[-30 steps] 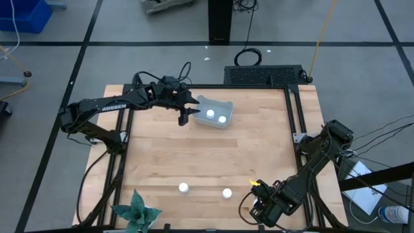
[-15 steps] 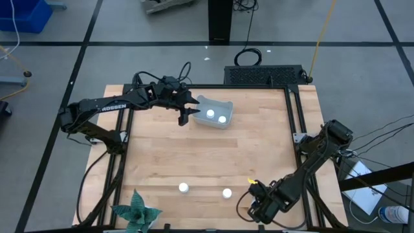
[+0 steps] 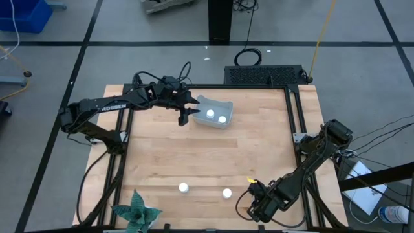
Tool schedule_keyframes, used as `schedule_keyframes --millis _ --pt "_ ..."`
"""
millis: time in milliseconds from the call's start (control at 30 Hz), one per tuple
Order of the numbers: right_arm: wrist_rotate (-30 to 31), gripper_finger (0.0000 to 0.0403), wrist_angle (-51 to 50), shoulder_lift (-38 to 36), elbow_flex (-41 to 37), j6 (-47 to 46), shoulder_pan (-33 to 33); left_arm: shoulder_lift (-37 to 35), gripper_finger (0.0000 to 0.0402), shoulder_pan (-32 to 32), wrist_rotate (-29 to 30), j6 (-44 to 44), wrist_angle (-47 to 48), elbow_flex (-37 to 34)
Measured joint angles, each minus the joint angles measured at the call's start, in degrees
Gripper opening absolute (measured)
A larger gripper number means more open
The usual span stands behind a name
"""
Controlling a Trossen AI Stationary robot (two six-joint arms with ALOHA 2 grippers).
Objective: Pick and place pill bottles into a basket
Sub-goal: Put the white pill bottle into the gray bin
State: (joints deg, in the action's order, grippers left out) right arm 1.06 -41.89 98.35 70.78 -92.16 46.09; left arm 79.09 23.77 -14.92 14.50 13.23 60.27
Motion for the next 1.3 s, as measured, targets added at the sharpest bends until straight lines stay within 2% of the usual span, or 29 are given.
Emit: schedule_keyframes --millis 33,400,600,700,933,1067,1200,1300 --pt "-0.3 0.0145 0.3 0.0 0.0 0.0 0.0 0.0 0.0184 0.0 0.0 0.0 0.0 0.0" --pt "-0.8 0.0145 1.8 0.0 0.0 2.8 0.0 0.0 0.0184 0.0 0.0 0.0 0.0 0.0" --pt "4.7 0.0145 0.6 -0.1 0.0 7.9 -0.7 0.0 0.0184 0.0 0.0 0.0 0.0 0.0" --pt "10.5 0.0145 -0.4 -1.2 0.0 12.1 -1.7 0.0 0.0184 0.0 0.0 0.0 0.0 0.0" --pt "29.0 0.0145 -0.4 -9.8 0.0 28.5 -6.1 0.0 0.0184 0.0 0.0 0.1 -0.1 0.0" --pt "36.7 0.0145 1.1 -16.2 0.0 41.7 -9.8 0.0 0.0184 0.0 0.0 0.4 -0.2 0.0" --pt "39.4 0.0145 6.1 -21.6 0.0 57.7 -16.5 0.0 0.0184 0.0 0.0 0.8 -0.2 0.0" --pt "36.2 0.0145 12.1 -24.5 0.0 69.6 -23.6 0.0 0.0184 0.0 0.0 1.0 -0.2 0.0"
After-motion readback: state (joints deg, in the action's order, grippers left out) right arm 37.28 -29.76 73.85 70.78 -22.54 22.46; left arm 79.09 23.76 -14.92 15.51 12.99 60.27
